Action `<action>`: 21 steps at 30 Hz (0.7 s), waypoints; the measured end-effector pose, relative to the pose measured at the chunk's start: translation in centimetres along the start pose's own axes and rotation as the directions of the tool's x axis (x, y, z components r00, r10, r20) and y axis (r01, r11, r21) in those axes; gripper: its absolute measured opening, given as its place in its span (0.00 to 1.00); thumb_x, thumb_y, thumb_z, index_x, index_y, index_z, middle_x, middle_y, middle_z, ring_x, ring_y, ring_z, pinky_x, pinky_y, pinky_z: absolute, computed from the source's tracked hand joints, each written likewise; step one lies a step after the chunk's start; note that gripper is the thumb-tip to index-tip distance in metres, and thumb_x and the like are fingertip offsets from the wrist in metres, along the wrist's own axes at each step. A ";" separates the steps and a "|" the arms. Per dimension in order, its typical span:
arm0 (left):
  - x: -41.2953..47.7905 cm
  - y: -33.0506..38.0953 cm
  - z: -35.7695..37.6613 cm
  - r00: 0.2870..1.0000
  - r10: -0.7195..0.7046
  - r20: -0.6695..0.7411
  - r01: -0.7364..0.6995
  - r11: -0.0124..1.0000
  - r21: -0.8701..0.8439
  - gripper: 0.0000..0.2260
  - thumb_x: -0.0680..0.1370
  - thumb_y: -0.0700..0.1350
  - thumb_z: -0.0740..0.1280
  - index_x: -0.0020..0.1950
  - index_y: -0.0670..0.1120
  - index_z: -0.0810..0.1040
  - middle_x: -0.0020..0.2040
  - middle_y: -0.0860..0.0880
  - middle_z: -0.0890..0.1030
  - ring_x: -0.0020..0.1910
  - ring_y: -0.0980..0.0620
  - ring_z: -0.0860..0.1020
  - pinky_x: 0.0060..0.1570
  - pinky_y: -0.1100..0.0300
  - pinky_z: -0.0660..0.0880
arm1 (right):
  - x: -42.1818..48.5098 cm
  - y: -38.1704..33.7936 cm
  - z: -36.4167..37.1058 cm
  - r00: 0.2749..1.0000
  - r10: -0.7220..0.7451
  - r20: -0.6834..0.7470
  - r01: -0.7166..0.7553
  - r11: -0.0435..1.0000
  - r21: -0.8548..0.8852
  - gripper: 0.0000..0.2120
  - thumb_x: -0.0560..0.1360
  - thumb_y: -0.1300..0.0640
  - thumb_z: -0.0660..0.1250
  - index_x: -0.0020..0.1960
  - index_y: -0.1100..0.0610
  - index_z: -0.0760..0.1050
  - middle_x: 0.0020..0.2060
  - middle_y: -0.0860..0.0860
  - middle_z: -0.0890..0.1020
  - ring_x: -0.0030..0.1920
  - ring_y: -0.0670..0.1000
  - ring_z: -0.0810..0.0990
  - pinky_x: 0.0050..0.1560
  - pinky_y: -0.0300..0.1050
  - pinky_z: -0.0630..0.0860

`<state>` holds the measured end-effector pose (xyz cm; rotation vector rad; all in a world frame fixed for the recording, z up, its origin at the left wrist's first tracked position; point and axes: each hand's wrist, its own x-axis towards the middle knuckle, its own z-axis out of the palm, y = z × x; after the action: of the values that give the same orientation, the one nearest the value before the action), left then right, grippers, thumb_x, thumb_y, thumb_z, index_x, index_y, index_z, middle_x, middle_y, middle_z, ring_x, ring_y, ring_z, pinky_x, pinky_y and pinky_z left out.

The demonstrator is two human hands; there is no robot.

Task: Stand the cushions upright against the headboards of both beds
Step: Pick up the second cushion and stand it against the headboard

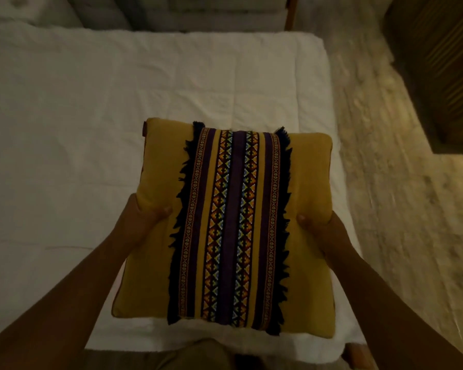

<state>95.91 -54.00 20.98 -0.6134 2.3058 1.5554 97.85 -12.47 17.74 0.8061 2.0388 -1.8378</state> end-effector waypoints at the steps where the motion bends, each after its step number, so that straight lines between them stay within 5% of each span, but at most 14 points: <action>1: -1.2 0.9 -0.7 0.999 0.032 -0.020 -0.032 0.999 -0.011 0.41 0.60 0.63 0.76 0.69 0.46 0.74 0.60 0.43 0.81 0.55 0.42 0.82 0.55 0.39 0.79 | -0.4 -1.5 -0.1 0.999 -0.032 0.021 0.032 0.999 -0.004 0.36 0.64 0.42 0.79 0.67 0.51 0.73 0.57 0.52 0.83 0.53 0.56 0.84 0.47 0.57 0.84; 6: -6.6 3.3 -4.1 0.981 0.092 -0.172 -0.109 0.990 -0.093 0.34 0.67 0.57 0.78 0.69 0.48 0.73 0.61 0.44 0.81 0.53 0.44 0.82 0.49 0.45 0.81 | -2.7 -8.8 0.5 0.978 -0.159 0.136 0.164 0.986 -0.032 0.33 0.58 0.39 0.80 0.60 0.46 0.75 0.50 0.48 0.84 0.43 0.50 0.86 0.30 0.40 0.80; 10: -11.3 3.5 -7.0 0.944 0.093 -0.316 -0.146 0.978 -0.148 0.38 0.65 0.58 0.77 0.72 0.47 0.70 0.63 0.43 0.79 0.57 0.41 0.81 0.56 0.39 0.79 | -4.2 -13.3 2.9 0.935 -0.243 0.259 0.267 0.962 -0.060 0.39 0.57 0.39 0.79 0.65 0.49 0.75 0.53 0.49 0.84 0.49 0.54 0.86 0.36 0.46 0.82; 16: -19.9 -0.8 -12.4 0.857 0.106 -0.504 -0.246 0.944 -0.219 0.30 0.68 0.55 0.77 0.67 0.47 0.77 0.59 0.45 0.83 0.55 0.45 0.83 0.54 0.45 0.81 | -6.7 -16.3 11.2 0.829 -0.294 0.477 0.376 0.923 -0.086 0.39 0.59 0.39 0.80 0.66 0.49 0.74 0.55 0.50 0.83 0.51 0.55 0.85 0.43 0.52 0.82; 18: -22.9 -3.3 -14.3 0.819 0.054 -0.572 -0.255 0.926 -0.278 0.23 0.72 0.52 0.77 0.65 0.53 0.79 0.58 0.50 0.84 0.55 0.49 0.84 0.52 0.49 0.82 | -8.2 -16.5 15.0 0.786 -0.280 0.552 0.387 0.918 -0.085 0.39 0.57 0.39 0.81 0.65 0.48 0.75 0.54 0.50 0.84 0.50 0.55 0.85 0.45 0.55 0.83; 21: -27.7 -6.4 -17.3 0.742 -0.037 -0.669 -0.252 0.909 -0.330 0.16 0.72 0.50 0.75 0.50 0.73 0.80 0.49 0.65 0.85 0.46 0.62 0.84 0.38 0.66 0.81 | -11.3 -16.4 21.2 0.703 -0.266 0.660 0.418 0.905 -0.081 0.33 0.54 0.38 0.81 0.57 0.44 0.77 0.48 0.48 0.87 0.44 0.52 0.88 0.35 0.48 0.83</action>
<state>123.03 -67.03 35.10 -1.3589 2.5231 2.1746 94.23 -36.15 34.25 -0.2863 1.9395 -1.6712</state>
